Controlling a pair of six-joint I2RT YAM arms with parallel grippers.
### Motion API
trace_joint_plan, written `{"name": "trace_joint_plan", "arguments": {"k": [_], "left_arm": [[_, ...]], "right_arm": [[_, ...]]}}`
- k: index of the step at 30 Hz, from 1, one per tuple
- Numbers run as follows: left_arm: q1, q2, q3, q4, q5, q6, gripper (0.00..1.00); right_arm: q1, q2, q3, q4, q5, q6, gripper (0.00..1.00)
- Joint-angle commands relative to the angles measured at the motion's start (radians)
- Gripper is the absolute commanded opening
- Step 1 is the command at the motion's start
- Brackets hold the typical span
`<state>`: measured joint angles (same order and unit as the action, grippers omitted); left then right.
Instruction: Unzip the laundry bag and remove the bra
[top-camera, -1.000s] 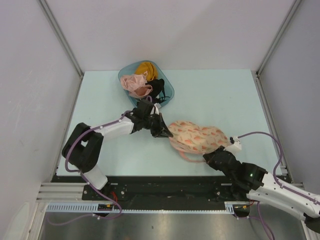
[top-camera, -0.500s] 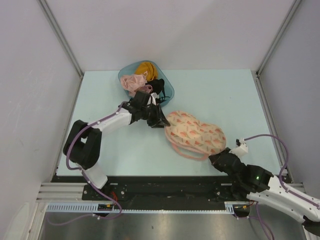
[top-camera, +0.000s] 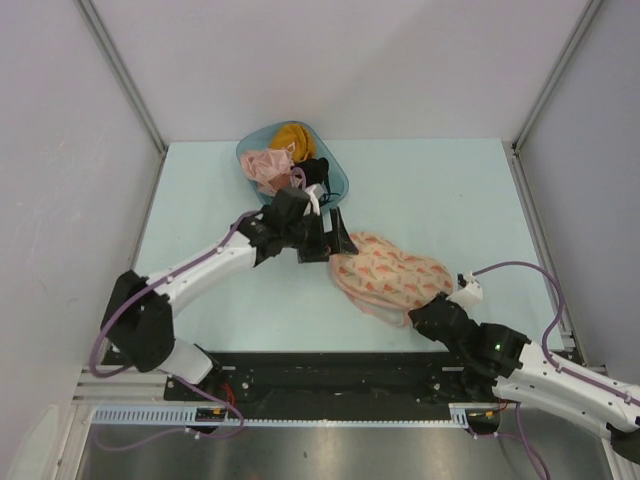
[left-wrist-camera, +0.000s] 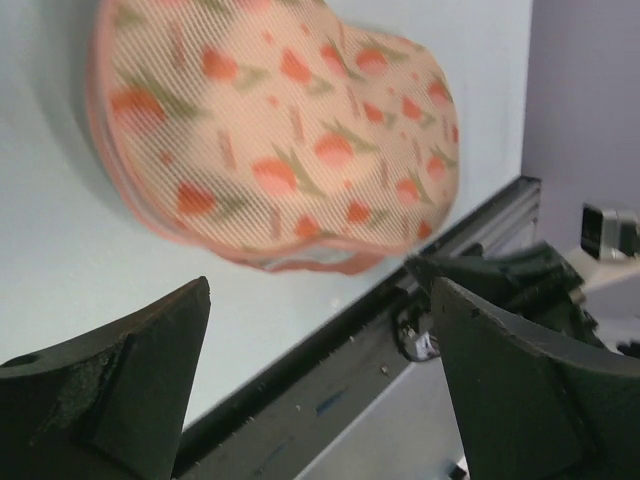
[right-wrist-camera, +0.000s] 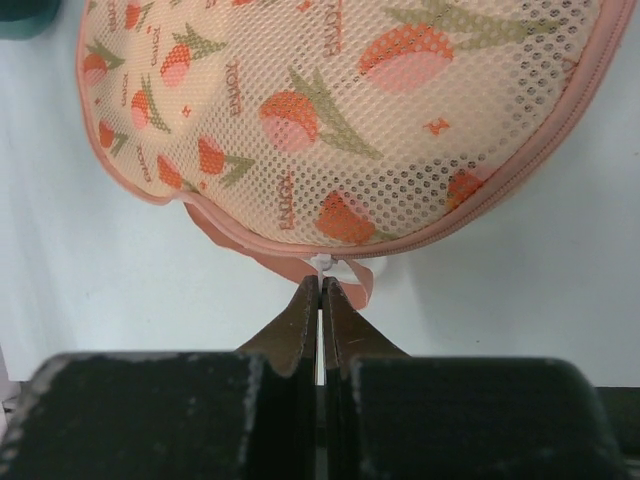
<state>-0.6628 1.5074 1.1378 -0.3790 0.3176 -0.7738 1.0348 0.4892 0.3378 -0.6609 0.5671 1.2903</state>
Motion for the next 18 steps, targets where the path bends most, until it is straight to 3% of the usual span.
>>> {"name": "trace_joint_plan", "arguments": {"k": [1, 6, 10, 18], "left_arm": [[-0.101, -0.069, -0.150, 0.129, -0.011, -0.168, 0.95], [-0.126, -0.030, -0.231, 0.161, -0.066, -0.278, 0.96], [-0.126, -0.044, -0.364, 0.374, -0.032, -0.424, 0.97], [-0.152, 0.088, -0.325, 0.489, -0.074, -0.499, 0.93]], "right_arm": [[0.001, -0.009, 0.017, 0.061, 0.028, 0.006, 0.00], [-0.001, -0.026, 0.017, 0.052, 0.016, 0.007, 0.00], [-0.001, -0.057, 0.007, 0.032, 0.017, 0.012, 0.00], [-0.001, -0.069, -0.005, 0.037, 0.014, 0.021, 0.00]]}}
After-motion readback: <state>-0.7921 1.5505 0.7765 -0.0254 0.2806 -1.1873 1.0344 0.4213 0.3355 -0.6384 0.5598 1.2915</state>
